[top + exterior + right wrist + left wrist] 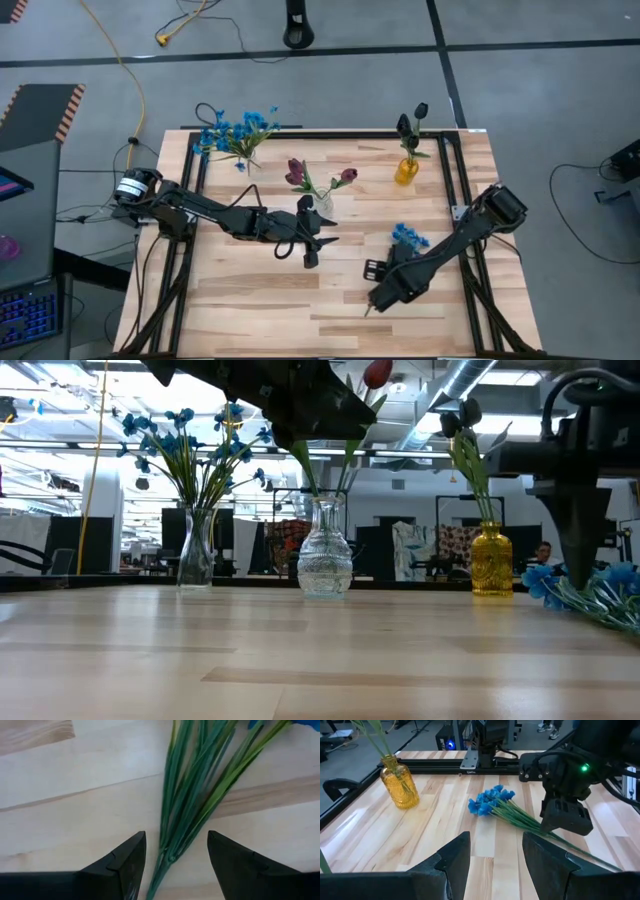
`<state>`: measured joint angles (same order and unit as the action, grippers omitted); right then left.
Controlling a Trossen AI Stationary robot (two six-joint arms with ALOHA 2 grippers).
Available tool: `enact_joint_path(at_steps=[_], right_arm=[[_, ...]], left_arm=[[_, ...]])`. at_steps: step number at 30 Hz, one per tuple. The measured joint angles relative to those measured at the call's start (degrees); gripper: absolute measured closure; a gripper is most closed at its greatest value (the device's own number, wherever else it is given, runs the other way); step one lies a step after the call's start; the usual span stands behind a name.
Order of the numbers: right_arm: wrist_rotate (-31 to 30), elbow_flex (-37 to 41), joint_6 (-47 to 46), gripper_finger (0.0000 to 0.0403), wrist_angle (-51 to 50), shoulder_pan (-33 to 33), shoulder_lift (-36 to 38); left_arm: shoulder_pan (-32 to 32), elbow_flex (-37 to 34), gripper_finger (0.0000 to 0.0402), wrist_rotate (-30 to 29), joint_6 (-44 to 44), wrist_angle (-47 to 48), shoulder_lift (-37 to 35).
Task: Sort flowers into vase by color
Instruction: Put the blue flower into the top transparent vase
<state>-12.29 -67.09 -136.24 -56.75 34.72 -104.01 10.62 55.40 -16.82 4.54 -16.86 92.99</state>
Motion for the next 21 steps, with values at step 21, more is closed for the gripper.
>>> enact_joint_path(at_steps=[21], right_arm=[[3.2,0.0,0.2,0.0171,0.2,-0.4,-4.1]], left_arm=[[0.0,0.0,0.0232,0.0,0.6,1.2,0.0]])
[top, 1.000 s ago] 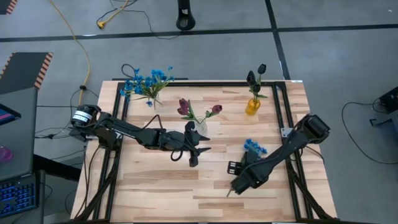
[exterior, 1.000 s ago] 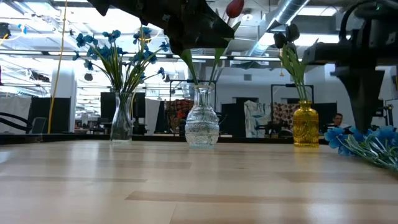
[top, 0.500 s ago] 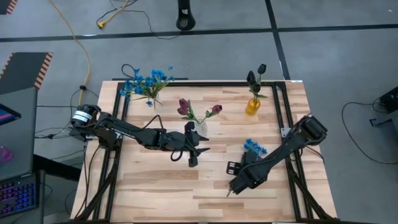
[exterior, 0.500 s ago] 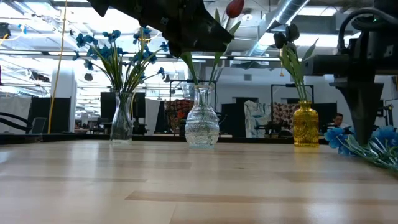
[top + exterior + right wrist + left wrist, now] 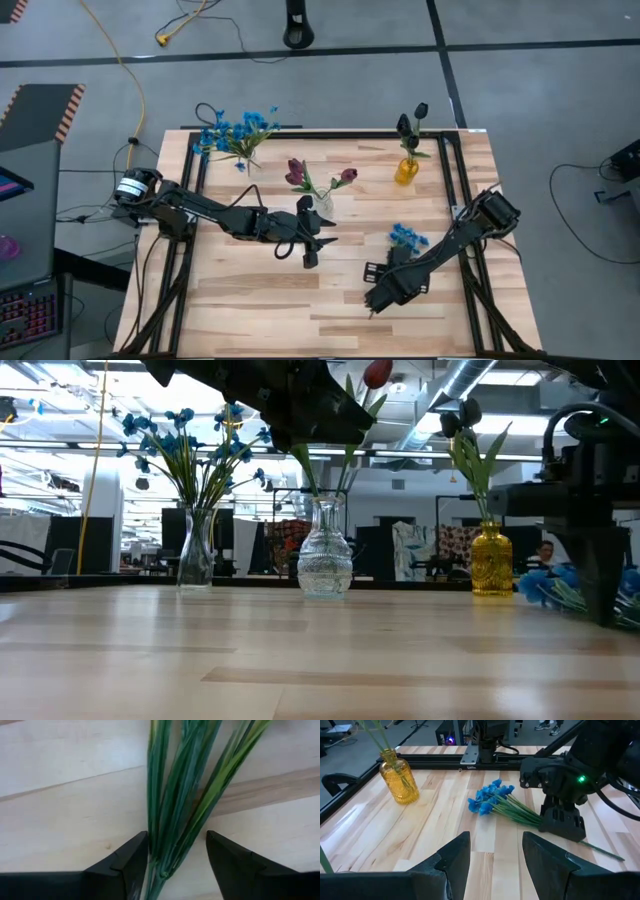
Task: Sort flowers into vase by color
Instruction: Put the blue flower into the top transparent vase
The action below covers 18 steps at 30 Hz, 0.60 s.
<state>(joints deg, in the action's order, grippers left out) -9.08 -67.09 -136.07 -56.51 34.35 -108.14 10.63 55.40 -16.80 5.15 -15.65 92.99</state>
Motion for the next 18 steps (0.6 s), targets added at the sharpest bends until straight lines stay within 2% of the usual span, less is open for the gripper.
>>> enact_joint_path(at_steps=[4,13,18], right_arm=[[0.0,0.0,0.0,0.0205,0.2,0.0,0.0],[0.0,0.0,1.1,0.032,0.0,0.0,0.0],[0.0,0.0,1.6,0.0351,0.2,0.1,0.0]], left_arm=[[0.0,0.0,0.0232,0.0,0.0,0.1,0.0],[0.0,0.0,0.0232,1.1,0.0,0.3,0.0],[0.0,0.0,0.0232,1.2,0.0,0.0,-0.1]])
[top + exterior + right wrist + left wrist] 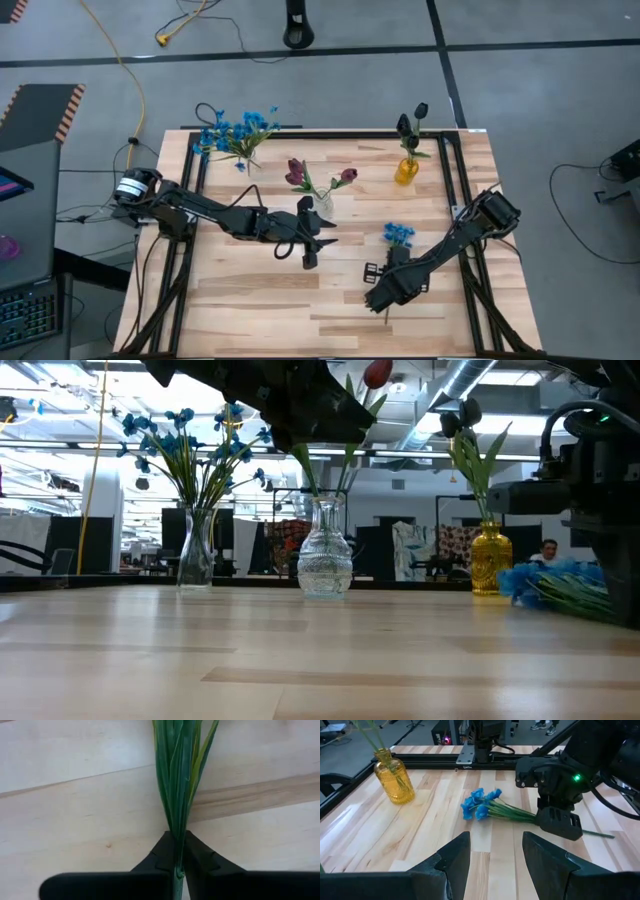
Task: Sort flowers into vase by color
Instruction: Put the blue flower into the top transparent vase
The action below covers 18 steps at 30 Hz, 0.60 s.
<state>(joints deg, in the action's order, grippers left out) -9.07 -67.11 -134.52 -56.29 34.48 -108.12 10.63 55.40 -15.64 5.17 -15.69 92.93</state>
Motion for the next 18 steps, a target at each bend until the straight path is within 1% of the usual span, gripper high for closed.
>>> enact_joint_path(at_steps=[6,9,13,16,18], right_arm=[[-0.6,0.0,1.5,0.0355,-0.1,0.4,0.1],[-2.7,0.0,1.5,0.0355,0.1,1.3,0.8],[-9.1,0.0,1.7,0.0356,0.0,3.3,3.4],[-15.5,0.0,2.1,0.0356,0.0,5.2,6.4],[-20.1,0.0,4.1,0.0356,0.2,6.5,8.6]], left_arm=[[0.0,0.0,0.0232,0.0,0.0,0.9,-1.2],[0.0,0.0,0.0232,0.0,-0.4,2.5,-2.5],[0.0,0.0,0.0232,0.2,-0.8,6.0,-5.1],[0.0,0.0,0.0232,0.2,-0.9,8.3,-7.3],[0.1,0.0,0.0232,0.4,-0.8,9.2,-8.8]])
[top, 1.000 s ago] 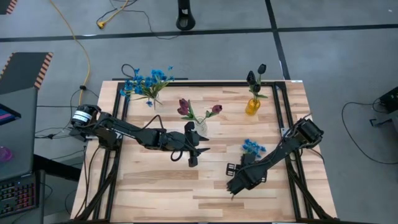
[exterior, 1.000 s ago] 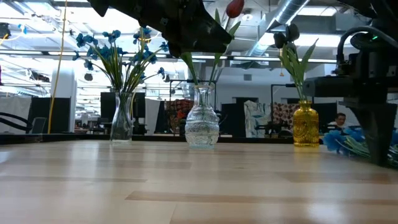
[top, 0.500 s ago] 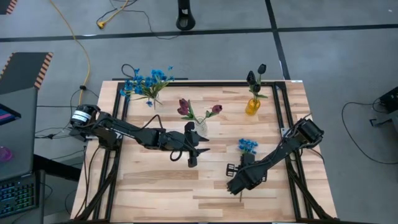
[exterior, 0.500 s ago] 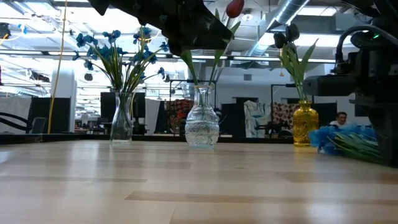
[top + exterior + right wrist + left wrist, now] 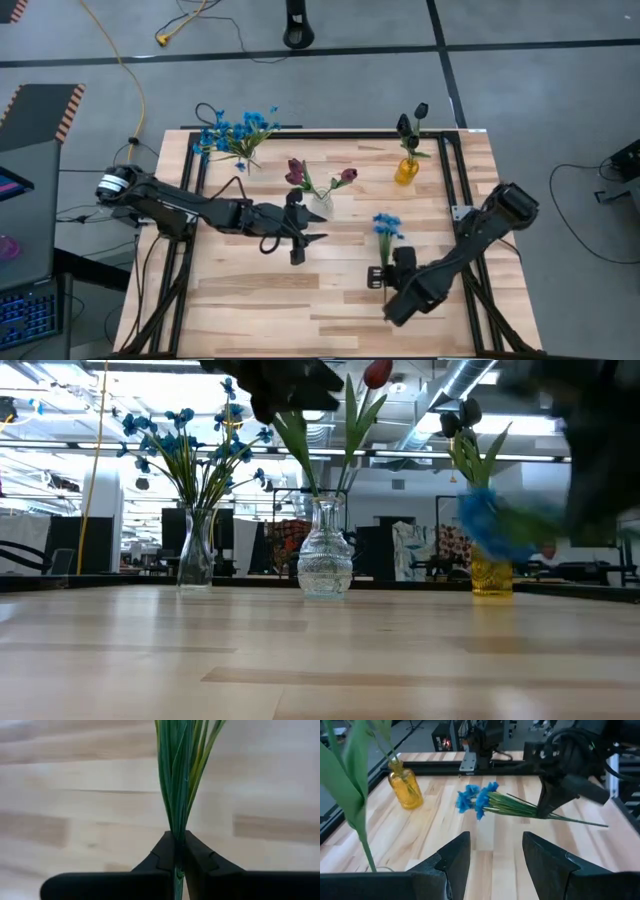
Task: Sort flowers into vase by color
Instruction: Put the blue flower into the top transparent vase
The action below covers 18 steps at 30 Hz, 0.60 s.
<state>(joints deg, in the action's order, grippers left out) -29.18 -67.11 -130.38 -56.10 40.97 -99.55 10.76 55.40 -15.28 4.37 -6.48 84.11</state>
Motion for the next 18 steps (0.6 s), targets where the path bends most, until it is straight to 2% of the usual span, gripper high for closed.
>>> enact_joint_path(at_steps=[5,10,15,18], right_arm=[[-12.3,0.0,10.7,0.0357,2.1,2.5,4.3],[-23.6,0.0,28.6,0.0357,6.1,2.9,7.1],[-30.5,0.0,47.8,0.0357,13.3,2.9,10.0],[-32.2,0.0,60.3,0.0357,19.6,2.9,11.3]], left_arm=[[0.2,0.0,0.0232,0.2,0.9,0.1,-2.7],[0.2,0.0,0.0232,4.6,5.3,-2.2,-3.3],[0.4,0.0,0.0232,8.9,10.0,-4.1,-2.9],[1.1,0.0,0.0232,8.9,10.9,-5.3,-2.9]])
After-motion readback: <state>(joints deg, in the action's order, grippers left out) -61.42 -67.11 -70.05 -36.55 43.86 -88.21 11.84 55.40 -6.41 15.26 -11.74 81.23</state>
